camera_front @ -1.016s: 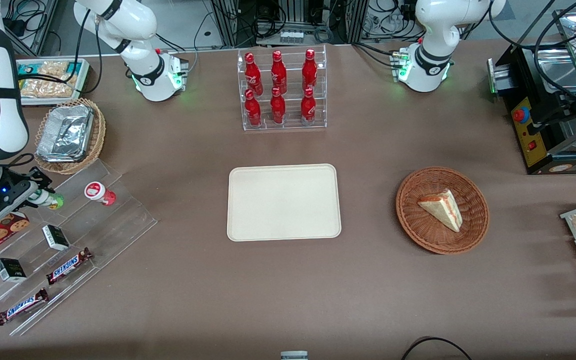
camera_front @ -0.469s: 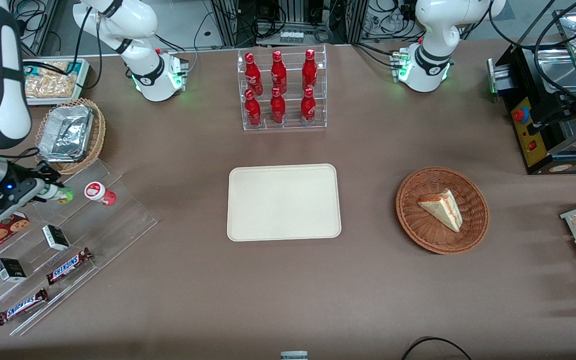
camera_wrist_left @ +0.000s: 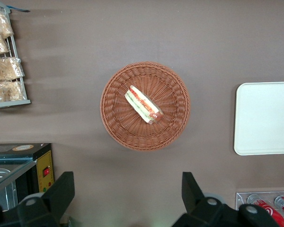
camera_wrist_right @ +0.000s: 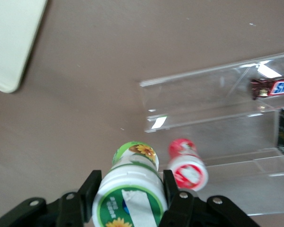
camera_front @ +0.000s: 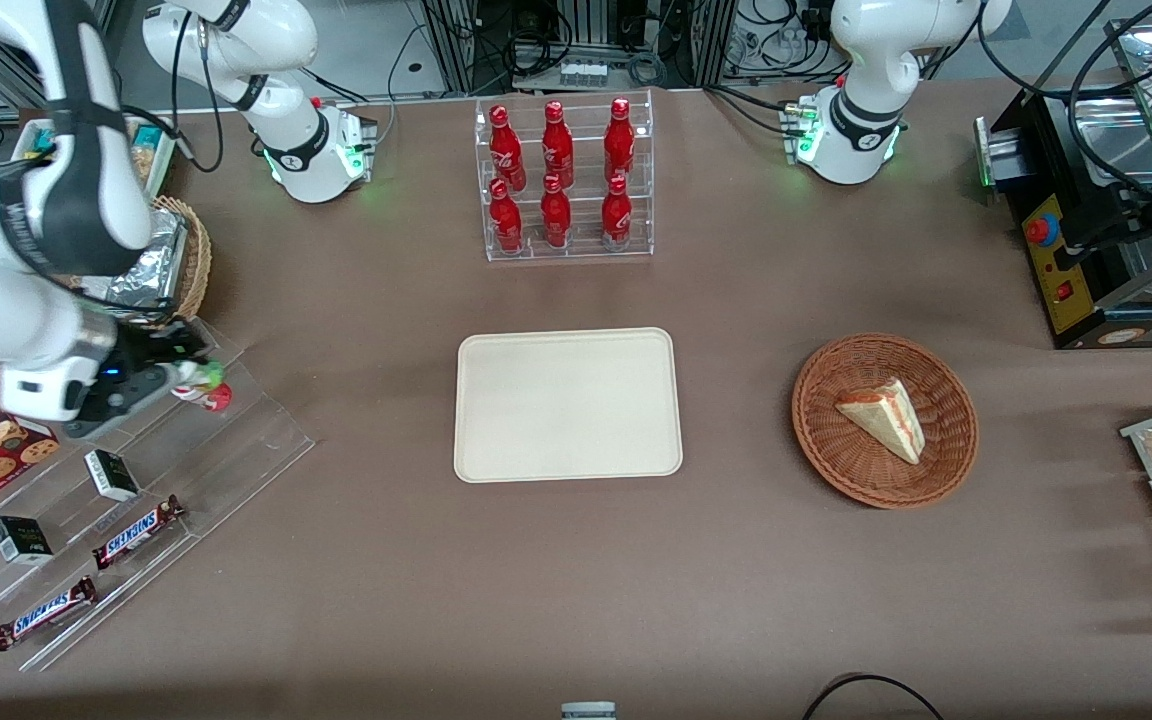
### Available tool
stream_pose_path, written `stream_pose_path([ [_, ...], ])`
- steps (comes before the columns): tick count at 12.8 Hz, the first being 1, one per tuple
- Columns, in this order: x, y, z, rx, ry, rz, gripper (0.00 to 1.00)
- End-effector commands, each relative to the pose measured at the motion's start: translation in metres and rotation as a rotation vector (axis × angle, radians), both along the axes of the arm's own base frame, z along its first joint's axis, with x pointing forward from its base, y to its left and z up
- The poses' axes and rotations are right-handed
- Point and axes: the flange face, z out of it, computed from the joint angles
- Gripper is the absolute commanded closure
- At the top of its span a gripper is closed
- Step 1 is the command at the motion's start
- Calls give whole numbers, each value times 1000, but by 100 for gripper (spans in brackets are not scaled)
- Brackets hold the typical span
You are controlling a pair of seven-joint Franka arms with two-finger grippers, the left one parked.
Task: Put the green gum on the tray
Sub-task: 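Lift the gum bottle and carry it over the cream tray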
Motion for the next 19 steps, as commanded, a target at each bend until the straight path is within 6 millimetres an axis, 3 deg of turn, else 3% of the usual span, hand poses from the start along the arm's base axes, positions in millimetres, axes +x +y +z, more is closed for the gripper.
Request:
stream_pose_path([
  [1,-5,56,2,-37,12,-108,100],
  [6,-13,175,-25,-57,-41,-309,100],
  [12,-5,311,-57,-70,-67,-526,100],
  [14,-7,359,-76,-68,-95,-599,100],
  [17,-16,410,-107,-34,-137,-675,100],
  [19,-22,433,-127,-35,-143,-697,100],
])
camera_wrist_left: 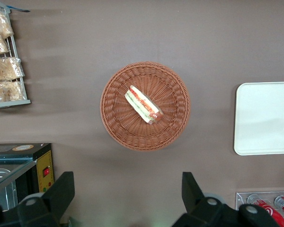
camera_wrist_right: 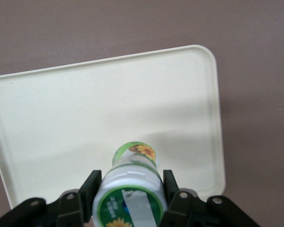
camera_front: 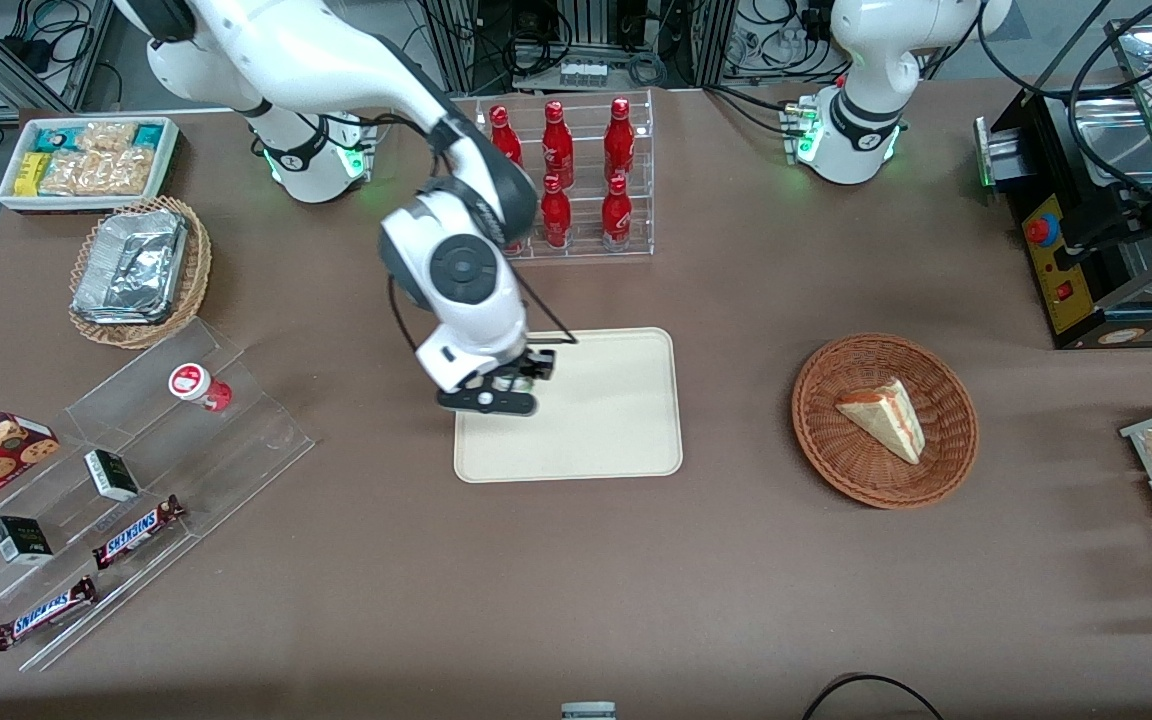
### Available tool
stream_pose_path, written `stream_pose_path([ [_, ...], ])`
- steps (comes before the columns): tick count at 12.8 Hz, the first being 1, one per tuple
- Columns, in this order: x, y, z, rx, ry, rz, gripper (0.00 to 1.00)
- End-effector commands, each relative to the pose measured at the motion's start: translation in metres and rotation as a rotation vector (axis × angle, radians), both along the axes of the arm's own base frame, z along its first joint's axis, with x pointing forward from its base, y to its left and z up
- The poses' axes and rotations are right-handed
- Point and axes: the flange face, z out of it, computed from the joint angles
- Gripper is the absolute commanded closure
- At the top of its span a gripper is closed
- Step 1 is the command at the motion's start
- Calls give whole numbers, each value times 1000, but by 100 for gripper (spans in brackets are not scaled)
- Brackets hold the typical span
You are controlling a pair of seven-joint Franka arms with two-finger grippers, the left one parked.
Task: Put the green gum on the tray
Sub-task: 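Lift the gum bottle and carry it over the cream tray, then lower the held gum bottle onto the tray center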
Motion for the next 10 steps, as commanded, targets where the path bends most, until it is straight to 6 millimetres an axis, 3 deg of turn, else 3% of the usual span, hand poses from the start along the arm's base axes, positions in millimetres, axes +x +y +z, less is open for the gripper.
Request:
stream_pose_path([
  [1,5,27,-17,8,-8,-43,100],
  [4,-2,44,-37,21,-28,-54,100],
  [10,-4,49,-66,15,-29,-51,100],
])
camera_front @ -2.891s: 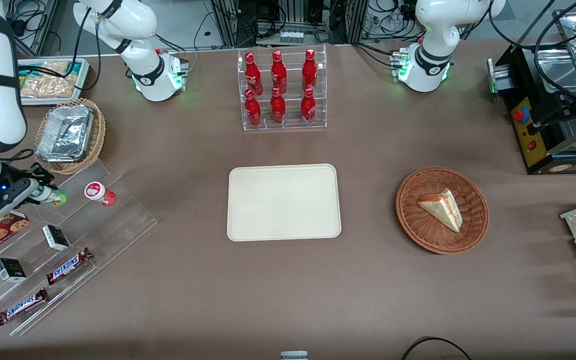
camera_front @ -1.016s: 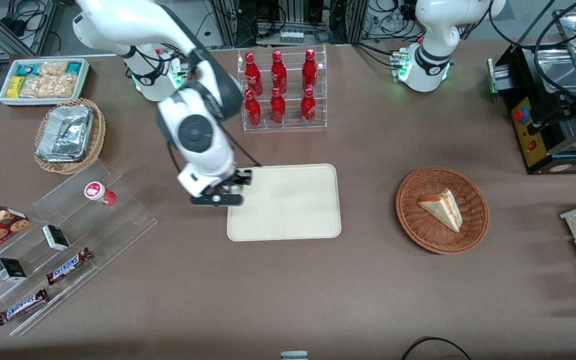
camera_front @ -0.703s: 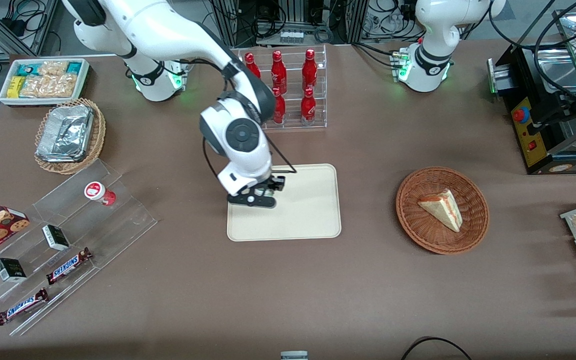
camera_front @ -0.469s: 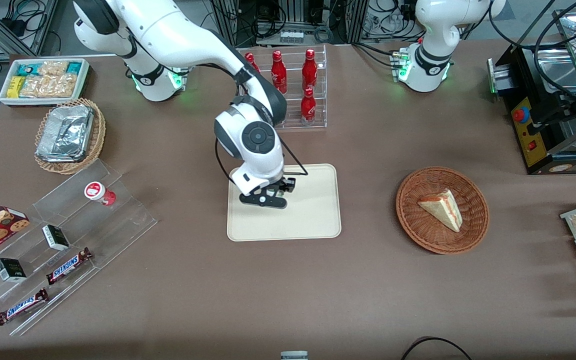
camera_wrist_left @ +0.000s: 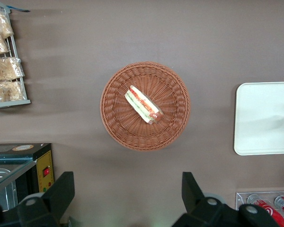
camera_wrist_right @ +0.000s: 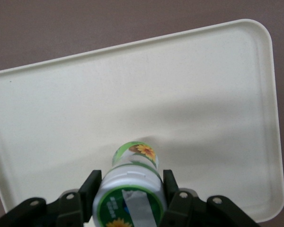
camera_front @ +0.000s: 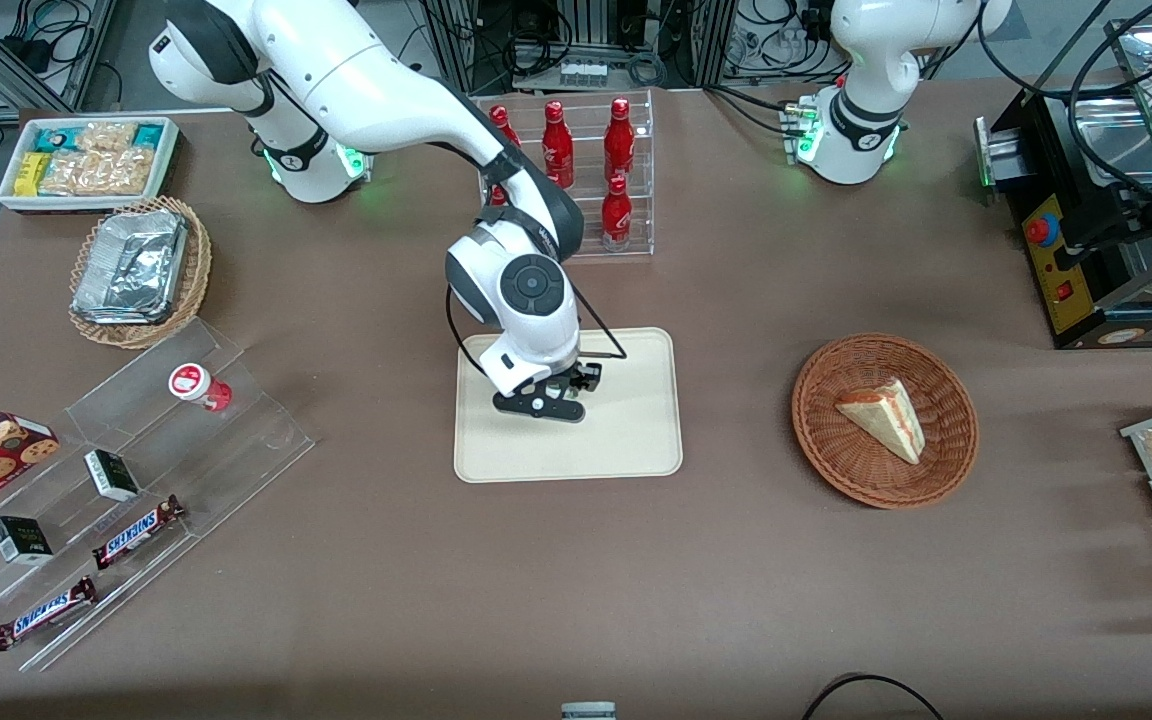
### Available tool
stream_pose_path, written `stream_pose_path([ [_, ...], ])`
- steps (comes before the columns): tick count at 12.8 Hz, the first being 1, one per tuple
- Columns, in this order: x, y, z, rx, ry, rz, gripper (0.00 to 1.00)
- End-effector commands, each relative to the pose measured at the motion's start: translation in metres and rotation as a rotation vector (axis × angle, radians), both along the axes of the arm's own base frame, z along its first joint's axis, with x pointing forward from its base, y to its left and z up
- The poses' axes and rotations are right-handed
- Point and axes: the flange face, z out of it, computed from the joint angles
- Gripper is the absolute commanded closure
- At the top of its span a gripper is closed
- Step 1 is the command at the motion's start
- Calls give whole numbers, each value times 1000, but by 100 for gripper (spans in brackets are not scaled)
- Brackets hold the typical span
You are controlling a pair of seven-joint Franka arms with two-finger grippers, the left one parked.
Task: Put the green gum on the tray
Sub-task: 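Lower the held gum bottle onto the tray center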
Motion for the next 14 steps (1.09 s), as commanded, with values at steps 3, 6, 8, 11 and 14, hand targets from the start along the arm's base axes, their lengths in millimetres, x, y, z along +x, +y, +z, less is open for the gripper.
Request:
stream_pose_path([
  [3,4,11,-20,18,-19,-25,100],
  [6,1,16,-32,23,-25,-19,100],
  [8,2,15,-33,18,-29,-11,19],
  [11,-4,20,-39,5,-49,18,0],
  [14,-4,20,-33,6,-51,27,0],
])
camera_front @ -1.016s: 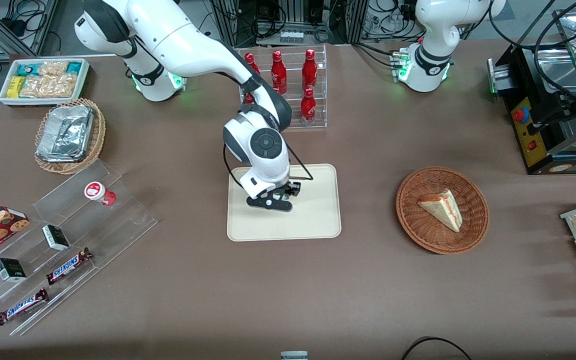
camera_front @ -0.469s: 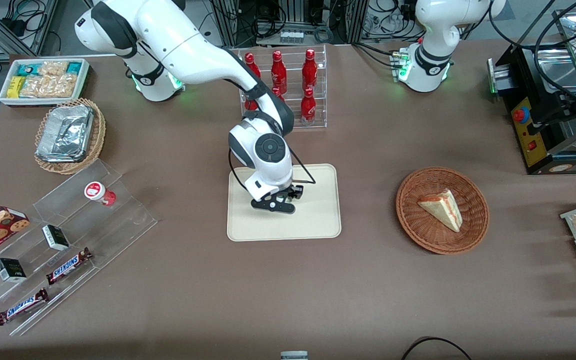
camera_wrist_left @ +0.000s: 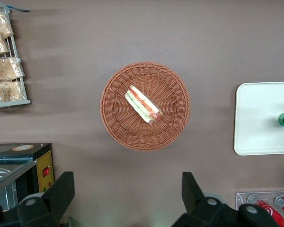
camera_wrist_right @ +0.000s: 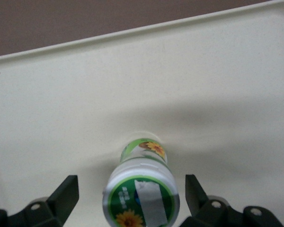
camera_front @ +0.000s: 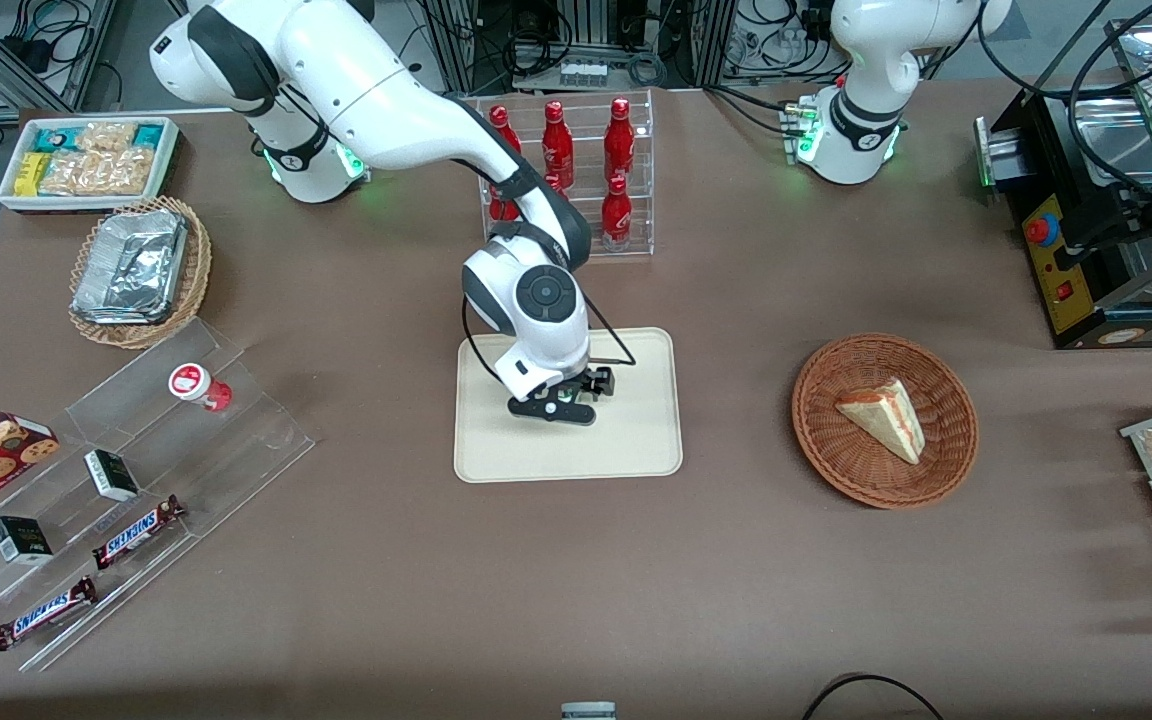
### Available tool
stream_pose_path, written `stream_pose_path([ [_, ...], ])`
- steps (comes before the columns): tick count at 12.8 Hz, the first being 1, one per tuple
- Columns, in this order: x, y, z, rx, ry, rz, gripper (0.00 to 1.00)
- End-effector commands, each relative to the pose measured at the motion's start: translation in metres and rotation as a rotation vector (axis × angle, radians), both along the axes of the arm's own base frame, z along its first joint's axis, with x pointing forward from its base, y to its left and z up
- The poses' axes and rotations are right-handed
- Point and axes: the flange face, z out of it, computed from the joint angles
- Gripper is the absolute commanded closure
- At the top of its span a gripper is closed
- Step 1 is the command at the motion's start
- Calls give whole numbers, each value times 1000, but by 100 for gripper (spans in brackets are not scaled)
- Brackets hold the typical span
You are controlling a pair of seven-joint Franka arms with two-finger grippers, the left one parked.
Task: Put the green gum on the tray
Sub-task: 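Lower the held gum bottle onto the tray center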
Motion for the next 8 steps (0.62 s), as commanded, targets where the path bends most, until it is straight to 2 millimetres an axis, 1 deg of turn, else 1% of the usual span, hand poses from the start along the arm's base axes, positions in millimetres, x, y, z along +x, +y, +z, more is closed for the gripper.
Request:
stream_pose_path([
  [1,5,5,8,-4,-25,15,0],
  [3,7,0,10,-10,-20,29,0],
  [4,7,-3,20,-24,-6,49,0],
  [5,8,-7,32,-33,6,64,0],
  [8,8,-23,78,-62,51,140,0],
])
